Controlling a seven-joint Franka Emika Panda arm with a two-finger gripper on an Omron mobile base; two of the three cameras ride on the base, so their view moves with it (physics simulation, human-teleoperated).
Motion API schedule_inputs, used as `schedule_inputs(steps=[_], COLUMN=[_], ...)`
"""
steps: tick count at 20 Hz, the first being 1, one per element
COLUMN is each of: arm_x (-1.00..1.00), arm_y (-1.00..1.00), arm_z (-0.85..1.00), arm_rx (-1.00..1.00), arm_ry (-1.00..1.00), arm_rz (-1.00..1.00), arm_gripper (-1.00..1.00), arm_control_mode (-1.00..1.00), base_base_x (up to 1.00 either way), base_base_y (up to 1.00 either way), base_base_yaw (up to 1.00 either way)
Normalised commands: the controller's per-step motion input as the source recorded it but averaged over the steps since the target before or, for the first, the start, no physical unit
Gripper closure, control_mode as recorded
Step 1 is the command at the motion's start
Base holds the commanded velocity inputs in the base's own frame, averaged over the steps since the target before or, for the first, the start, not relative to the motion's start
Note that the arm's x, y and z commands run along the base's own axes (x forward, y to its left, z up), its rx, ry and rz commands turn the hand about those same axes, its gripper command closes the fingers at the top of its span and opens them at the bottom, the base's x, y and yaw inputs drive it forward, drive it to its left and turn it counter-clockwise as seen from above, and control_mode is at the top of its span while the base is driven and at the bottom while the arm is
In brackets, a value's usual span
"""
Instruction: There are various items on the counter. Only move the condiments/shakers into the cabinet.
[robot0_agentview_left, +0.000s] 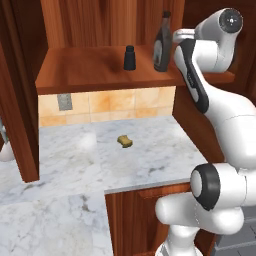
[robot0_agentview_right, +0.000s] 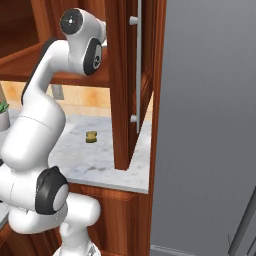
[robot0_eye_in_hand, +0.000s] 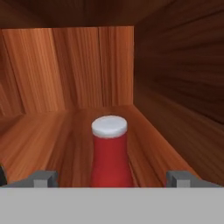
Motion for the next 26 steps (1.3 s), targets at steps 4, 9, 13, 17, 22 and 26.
schedule_inputs(steps=[4, 9, 13, 17, 22, 26], arm_x=[-0.47, -1.0, -1.0, -1.0, -0.6, -0.06], arm_y=[0.0, 0.02, 0.3, 0.5, 0.32, -0.02], arm_z=[0.09, -0.13, -0.79, -0.98, -0.56, 0.0], arm_rx=[0.0, -0.01, 0.0, -0.01, -0.01, 0.0], arm_ry=[-0.15, -0.21, -0.01, 0.0, 0.01, 0.0], arm_rz=[0.0, 0.0, 0.0, 0.0, 0.0, 0.0], arm_gripper=[-1.0, -1.0, -1.0, -1.0, -1.0, -1.0], arm_control_mode=[-1.0, -1.0, -1.0, -1.0, -1.0, -1.0], base_base_x=[0.0, 0.0, 0.0, 0.0, 0.0, 0.0], base_base_y=[0.0, 0.0, 0.0, 0.0, 0.0, 0.0], base_base_yaw=[0.0, 0.0, 0.0, 0.0, 0.0, 0.0])
